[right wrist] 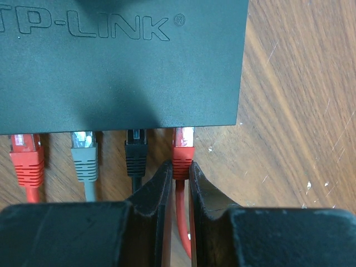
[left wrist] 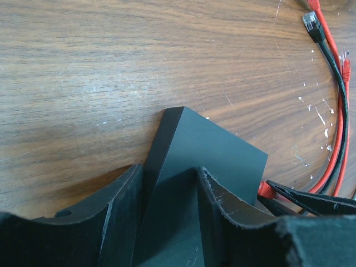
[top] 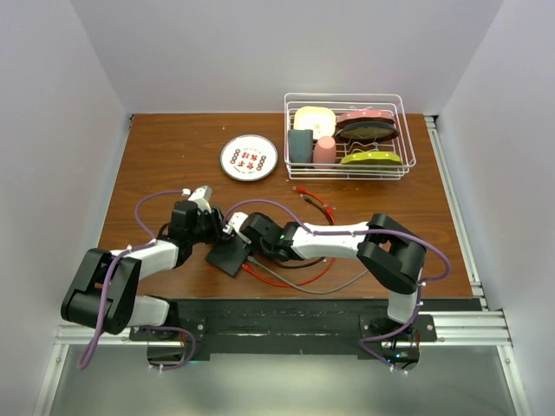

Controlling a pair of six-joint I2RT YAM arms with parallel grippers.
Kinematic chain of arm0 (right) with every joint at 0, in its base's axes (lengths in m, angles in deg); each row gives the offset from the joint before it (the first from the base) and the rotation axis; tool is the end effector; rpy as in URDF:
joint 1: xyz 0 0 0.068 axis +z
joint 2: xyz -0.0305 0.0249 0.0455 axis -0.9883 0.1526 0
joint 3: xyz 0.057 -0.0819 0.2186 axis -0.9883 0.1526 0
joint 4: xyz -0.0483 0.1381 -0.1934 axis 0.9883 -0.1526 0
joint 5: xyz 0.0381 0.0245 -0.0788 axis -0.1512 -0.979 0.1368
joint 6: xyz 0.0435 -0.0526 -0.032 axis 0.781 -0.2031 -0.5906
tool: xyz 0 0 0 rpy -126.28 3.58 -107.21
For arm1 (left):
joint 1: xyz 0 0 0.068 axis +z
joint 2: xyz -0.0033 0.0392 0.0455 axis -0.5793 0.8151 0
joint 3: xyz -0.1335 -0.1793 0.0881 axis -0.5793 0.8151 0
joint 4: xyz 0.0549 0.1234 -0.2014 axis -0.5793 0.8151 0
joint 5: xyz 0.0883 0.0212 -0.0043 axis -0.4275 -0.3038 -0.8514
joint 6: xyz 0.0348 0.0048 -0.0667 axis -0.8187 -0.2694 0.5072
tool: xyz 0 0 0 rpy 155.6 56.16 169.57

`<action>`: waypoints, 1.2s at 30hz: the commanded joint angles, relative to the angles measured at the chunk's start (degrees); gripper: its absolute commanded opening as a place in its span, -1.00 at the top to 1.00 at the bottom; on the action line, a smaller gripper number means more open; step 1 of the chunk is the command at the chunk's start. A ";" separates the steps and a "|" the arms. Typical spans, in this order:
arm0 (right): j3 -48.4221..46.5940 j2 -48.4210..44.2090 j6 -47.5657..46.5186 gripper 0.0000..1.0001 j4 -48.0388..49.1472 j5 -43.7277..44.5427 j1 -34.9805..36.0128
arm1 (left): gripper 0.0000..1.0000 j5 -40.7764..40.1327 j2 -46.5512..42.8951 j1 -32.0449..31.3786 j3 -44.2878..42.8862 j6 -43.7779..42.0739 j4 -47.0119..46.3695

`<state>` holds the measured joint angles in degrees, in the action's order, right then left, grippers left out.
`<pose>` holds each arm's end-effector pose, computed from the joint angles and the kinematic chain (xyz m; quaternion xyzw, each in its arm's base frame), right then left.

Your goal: Insert the plug into the switch port

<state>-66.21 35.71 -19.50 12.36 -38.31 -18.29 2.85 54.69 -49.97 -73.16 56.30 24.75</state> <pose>0.1858 0.3272 0.1212 -0.4976 0.8049 0.0339 0.3215 0.2364 -0.0814 0.1011 -0.0674 0.8878 -0.2975 0.3445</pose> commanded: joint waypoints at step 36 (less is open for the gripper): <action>-16.97 7.28 -2.87 1.00 18.33 -8.76 0.78 | 0.56 10.78 1.47 -3.36 2.25 -0.26 1.69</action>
<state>-76.13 42.36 -20.22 6.88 -37.94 -19.05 0.82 54.82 -48.92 -72.33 55.42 21.89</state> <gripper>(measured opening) 0.148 0.461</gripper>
